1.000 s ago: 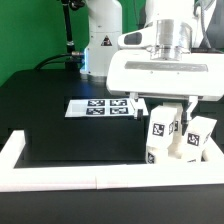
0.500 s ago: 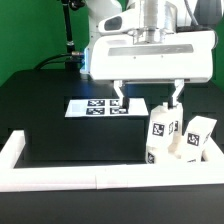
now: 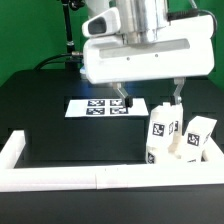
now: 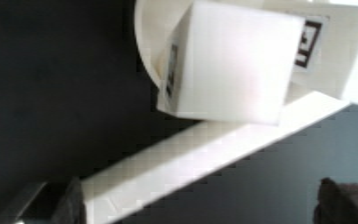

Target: Assemble stool

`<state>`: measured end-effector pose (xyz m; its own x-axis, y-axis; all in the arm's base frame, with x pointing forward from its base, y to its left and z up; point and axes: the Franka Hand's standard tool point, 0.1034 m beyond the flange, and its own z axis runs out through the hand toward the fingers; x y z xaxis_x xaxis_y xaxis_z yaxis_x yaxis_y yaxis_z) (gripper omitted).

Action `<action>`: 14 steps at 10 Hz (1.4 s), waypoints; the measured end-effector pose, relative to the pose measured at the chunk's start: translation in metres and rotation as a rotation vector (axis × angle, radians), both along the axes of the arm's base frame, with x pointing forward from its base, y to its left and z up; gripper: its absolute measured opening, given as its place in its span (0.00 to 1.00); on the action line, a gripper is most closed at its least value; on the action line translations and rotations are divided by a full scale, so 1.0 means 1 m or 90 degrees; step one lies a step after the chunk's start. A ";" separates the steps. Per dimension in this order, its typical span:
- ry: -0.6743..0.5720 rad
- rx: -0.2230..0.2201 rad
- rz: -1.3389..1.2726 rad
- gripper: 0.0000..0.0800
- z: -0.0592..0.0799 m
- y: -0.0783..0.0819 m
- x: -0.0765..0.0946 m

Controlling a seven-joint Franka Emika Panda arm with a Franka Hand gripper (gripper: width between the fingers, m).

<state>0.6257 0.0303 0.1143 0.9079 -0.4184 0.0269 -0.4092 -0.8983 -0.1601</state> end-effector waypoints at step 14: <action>0.015 -0.033 -0.088 0.81 -0.024 0.015 -0.005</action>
Offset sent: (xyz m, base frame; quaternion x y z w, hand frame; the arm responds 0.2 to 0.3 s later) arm 0.0000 0.0000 0.0000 0.0000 0.0000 0.0000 1.0000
